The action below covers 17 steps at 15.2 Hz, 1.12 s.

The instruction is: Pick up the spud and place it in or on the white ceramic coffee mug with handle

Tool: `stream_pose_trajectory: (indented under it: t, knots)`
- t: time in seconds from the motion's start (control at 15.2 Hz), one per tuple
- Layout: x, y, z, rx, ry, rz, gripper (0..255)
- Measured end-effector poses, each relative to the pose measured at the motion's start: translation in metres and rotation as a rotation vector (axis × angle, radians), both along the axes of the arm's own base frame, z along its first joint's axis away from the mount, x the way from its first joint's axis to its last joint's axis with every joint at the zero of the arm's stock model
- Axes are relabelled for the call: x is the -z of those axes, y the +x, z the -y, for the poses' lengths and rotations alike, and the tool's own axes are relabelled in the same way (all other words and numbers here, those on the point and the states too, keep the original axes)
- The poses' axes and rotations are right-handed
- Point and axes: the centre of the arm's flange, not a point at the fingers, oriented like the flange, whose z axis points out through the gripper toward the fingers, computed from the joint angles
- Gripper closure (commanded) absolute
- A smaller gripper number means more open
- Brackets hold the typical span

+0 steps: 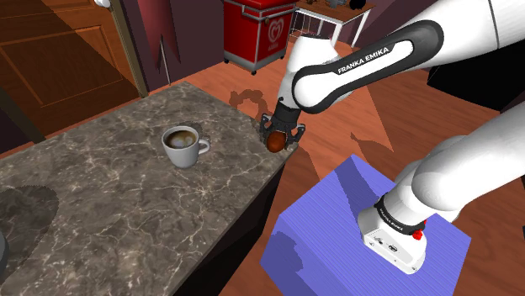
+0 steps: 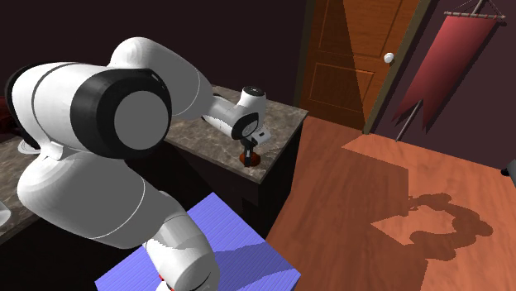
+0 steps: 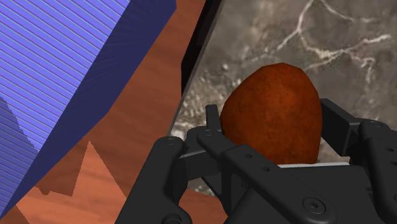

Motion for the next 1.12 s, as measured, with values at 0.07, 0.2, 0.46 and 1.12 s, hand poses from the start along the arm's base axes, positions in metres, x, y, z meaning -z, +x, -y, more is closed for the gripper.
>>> stream_pose_trajectory:
  t: [0.07,0.2,0.46,1.12]
  knots:
    - [0.0,0.0,0.0,0.0,0.0,0.0,255]
    - [0.0,0.0,0.0,0.0,0.0,0.0,255]
    - [0.0,0.0,0.0,0.0,0.0,0.0,255]
    - [-0.042,0.0,-0.001,0.0,0.0,0.001,255]
